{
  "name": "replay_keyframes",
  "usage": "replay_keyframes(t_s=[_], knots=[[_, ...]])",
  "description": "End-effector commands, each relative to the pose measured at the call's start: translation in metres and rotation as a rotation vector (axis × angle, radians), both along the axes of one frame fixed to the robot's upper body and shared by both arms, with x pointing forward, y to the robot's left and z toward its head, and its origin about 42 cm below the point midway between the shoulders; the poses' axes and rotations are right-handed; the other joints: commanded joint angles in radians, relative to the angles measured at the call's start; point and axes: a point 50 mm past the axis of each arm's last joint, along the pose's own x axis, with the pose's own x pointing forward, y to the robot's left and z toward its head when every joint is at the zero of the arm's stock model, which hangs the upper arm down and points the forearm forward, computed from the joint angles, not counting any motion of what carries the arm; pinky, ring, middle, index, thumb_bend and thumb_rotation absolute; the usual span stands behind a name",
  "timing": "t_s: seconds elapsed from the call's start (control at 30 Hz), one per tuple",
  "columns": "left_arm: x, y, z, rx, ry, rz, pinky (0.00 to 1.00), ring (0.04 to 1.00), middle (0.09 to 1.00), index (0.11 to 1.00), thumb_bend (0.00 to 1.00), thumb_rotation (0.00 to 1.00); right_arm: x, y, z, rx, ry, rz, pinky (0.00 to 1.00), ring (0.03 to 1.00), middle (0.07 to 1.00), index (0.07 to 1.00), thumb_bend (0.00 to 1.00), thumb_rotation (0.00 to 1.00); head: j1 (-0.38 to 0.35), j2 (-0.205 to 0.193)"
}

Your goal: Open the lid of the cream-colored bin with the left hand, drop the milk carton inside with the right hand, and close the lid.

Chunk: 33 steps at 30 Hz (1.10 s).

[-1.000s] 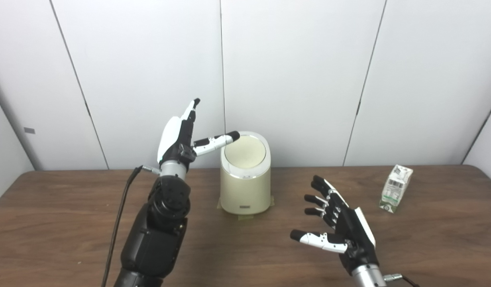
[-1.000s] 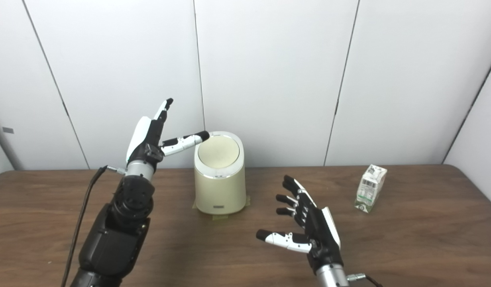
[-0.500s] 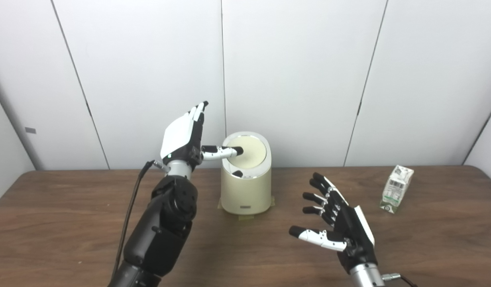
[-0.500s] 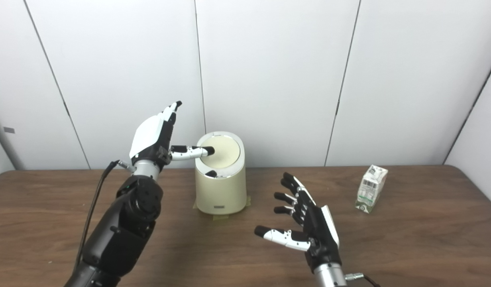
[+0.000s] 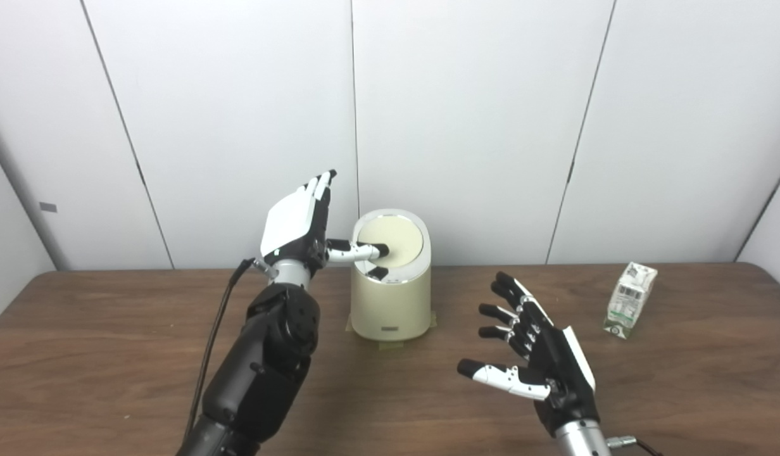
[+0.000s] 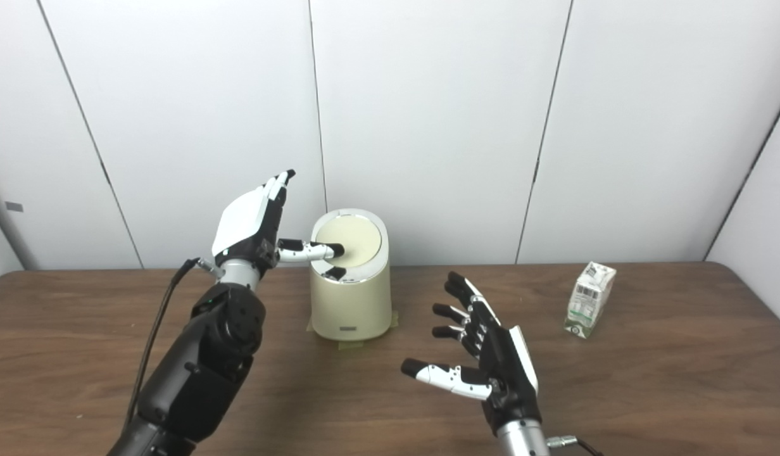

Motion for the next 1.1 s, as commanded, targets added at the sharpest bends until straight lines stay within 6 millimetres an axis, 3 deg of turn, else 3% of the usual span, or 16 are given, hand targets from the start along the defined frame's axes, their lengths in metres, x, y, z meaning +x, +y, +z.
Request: replay_keyframes(t_s=[0.0,0.27,0.6,1.07], knots=[[0.007,-0.013,0.035,0.017,-0.106,-0.013,1.00,1.000,1.000,1.000,1.00,0.39,0.002,0.003,0.020,0.007,-0.080,0.014,0.65,0.788,0.904,0.885,0.74,0.13,-0.001,0.003],[0.012,-0.022,0.024,0.083,-0.106,0.000,1.00,1.000,1.000,1.000,1.00,0.37,-0.005,0.005,0.024,0.012,-0.074,0.015,0.64,0.786,0.905,0.887,0.72,0.10,0.005,0.025],[0.026,-0.026,0.005,0.159,-0.101,0.021,1.00,1.000,1.000,1.000,1.00,0.35,-0.001,0.004,0.024,0.021,-0.068,0.010,0.65,0.784,0.900,0.883,0.74,0.11,0.005,0.016],[0.029,-0.011,0.000,0.380,-0.051,0.066,1.00,1.000,1.000,1.000,1.00,0.18,0.001,-0.001,0.030,-0.004,-0.104,-0.014,0.65,0.783,0.895,0.889,0.76,0.18,0.014,0.021]])
